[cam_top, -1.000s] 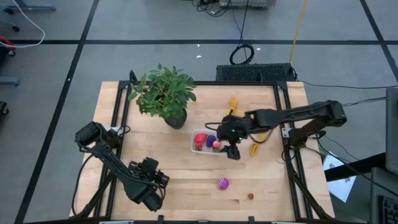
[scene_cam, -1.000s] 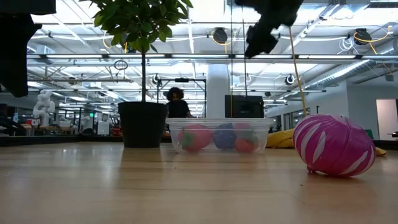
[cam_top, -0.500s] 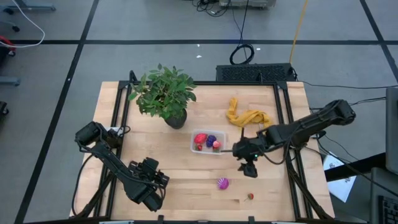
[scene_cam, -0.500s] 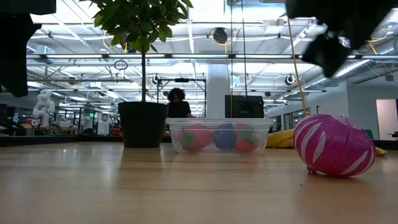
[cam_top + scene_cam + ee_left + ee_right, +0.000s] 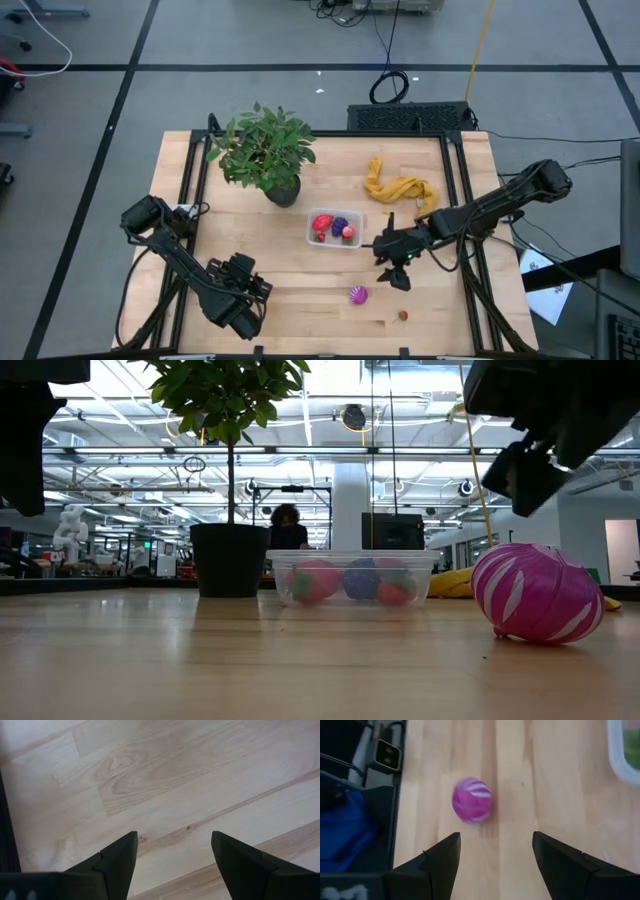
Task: Pick and placing Produce into tupperware
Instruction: Put the onion into the bin
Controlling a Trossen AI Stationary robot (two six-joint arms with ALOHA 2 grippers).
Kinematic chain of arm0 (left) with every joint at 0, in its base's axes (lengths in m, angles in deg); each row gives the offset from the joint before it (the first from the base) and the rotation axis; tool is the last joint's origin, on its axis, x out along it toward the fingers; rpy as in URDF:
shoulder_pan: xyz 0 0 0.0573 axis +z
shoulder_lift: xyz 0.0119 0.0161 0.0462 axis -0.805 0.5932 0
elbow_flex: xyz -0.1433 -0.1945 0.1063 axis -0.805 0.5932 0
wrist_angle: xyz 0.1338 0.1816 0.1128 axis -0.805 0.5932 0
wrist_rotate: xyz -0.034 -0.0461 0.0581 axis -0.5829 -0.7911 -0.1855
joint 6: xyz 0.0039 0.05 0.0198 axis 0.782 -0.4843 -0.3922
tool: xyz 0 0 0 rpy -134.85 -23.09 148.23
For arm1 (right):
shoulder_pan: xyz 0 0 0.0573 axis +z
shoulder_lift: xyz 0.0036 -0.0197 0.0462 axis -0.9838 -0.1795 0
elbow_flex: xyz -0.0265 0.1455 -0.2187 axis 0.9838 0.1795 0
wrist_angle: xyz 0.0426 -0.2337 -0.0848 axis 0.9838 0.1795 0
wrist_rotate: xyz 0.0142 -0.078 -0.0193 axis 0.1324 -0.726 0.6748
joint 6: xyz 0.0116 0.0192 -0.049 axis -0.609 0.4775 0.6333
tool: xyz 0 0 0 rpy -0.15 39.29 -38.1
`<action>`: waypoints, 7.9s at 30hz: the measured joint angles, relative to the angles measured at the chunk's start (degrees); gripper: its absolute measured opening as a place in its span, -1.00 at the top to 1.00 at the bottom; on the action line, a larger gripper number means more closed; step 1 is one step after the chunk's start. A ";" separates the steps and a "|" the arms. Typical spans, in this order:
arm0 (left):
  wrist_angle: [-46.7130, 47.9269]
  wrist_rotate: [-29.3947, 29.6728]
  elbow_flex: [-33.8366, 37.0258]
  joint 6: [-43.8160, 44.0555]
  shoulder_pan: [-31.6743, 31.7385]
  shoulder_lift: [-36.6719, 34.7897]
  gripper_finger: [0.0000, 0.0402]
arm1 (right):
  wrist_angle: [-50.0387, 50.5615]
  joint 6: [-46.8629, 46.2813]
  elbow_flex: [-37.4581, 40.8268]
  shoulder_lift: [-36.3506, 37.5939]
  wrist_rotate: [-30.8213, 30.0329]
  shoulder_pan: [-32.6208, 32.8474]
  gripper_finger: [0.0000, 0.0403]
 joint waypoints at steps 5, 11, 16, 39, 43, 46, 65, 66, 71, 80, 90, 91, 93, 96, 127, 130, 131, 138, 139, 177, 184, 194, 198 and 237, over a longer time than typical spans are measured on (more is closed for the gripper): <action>0.00 0.00 0.00 0.02 0.00 0.00 -0.28 | -5.58 3.02 0.02 -0.01 0.02 0.94 -0.18; 0.02 -0.05 -0.02 0.05 0.00 0.00 -0.28 | -12.93 11.09 -1.16 -0.01 0.07 2.68 -0.18; 0.02 -0.09 0.00 0.15 0.00 0.00 -0.28 | -8.90 20.40 -7.94 -1.03 -0.60 3.34 -0.18; 0.35 -3.30 -0.01 -1.11 -0.13 0.00 -0.28 | 34.56 19.86 -38.12 -27.41 -13.45 6.27 -0.18; 0.36 -3.29 0.00 -1.09 -0.13 0.00 -0.28 | 34.23 21.55 -38.12 -29.55 -13.44 7.38 -0.18; 0.36 -3.28 -0.01 -1.33 -0.13 0.00 -0.28 | 33.58 21.77 -38.12 -29.64 -13.47 7.51 -0.18; 0.37 -3.10 -0.01 -1.51 -0.11 0.00 -0.28 | 31.95 20.16 -38.12 -29.62 -10.27 7.61 -0.18; 0.37 -3.10 0.00 -1.50 -0.11 0.00 -0.28 | 31.95 20.16 -38.12 -29.62 -10.27 7.68 -0.18; 0.36 -3.08 0.00 -1.49 -0.11 0.00 -0.28 | 31.00 21.77 -37.38 -29.58 -10.28 7.80 -0.18; 0.36 -3.08 -0.01 -1.44 -0.14 0.00 -0.28 | 28.47 22.76 -34.73 -29.58 -10.27 7.80 -0.18; 0.35 -3.08 -0.01 -1.36 -0.14 0.00 -0.28 | 24.72 23.54 -34.73 -29.58 -6.01 7.82 -0.24; 0.35 -3.08 0.00 -1.36 -0.13 0.00 -0.28 | 24.75 23.72 -34.73 -29.58 -6.01 7.82 -0.25; 0.37 -3.08 -0.02 -1.36 -0.13 0.00 -0.28 | 24.66 23.85 -34.73 -29.58 -6.01 7.82 -0.27; 0.35 -3.08 -0.02 -1.36 -0.13 0.00 -0.28 | 24.43 24.10 -34.73 -29.58 -6.01 7.82 -0.30; 0.28 -3.10 0.00 -1.42 -0.11 0.00 -0.28 | 19.34 22.79 -31.69 -32.54 -6.00 7.41 -0.43; 0.28 -3.10 0.00 -1.42 -0.11 0.00 -0.28 | 19.07 23.07 -31.69 -32.92 -5.06 7.36 -0.43; 0.29 -3.10 -0.01 -1.42 -0.11 0.00 -0.28 | 18.98 23.06 -31.69 -32.92 -4.73 7.30 -0.43; 0.28 -3.10 0.00 -1.42 -0.11 0.00 -0.28 | 17.86 22.73 -31.69 -32.90 -4.68 7.30 -0.43; 0.28 -3.10 0.00 -1.42 -0.11 0.00 -0.28 | 17.79 22.38 -31.69 -32.90 -4.68 7.30 -0.43; -0.04 -3.09 0.00 -2.55 -0.11 0.00 -0.28 | 10.51 17.64 -27.06 -34.74 -3.51 7.28 -0.16; -0.04 -3.08 -0.01 -2.54 -0.11 0.00 -0.28 | 10.25 18.44 -27.06 -34.74 -3.43 7.24 -0.06; -0.04 -3.08 0.00 -2.54 -0.11 0.00 -0.28 | 15.05 21.01 -31.40 -34.78 -3.30 7.25 -0.07; -0.05 -3.08 -0.01 -2.54 -0.11 0.00 -0.28 | 17.63 23.01 -34.10 -34.78 -3.65 6.58 -0.07; 0.00 -1.51 -0.01 -3.69 -0.09 -0.01 -0.28 | 29.34 44.40 -42.01 -34.76 -16.65 -18.16 -0.11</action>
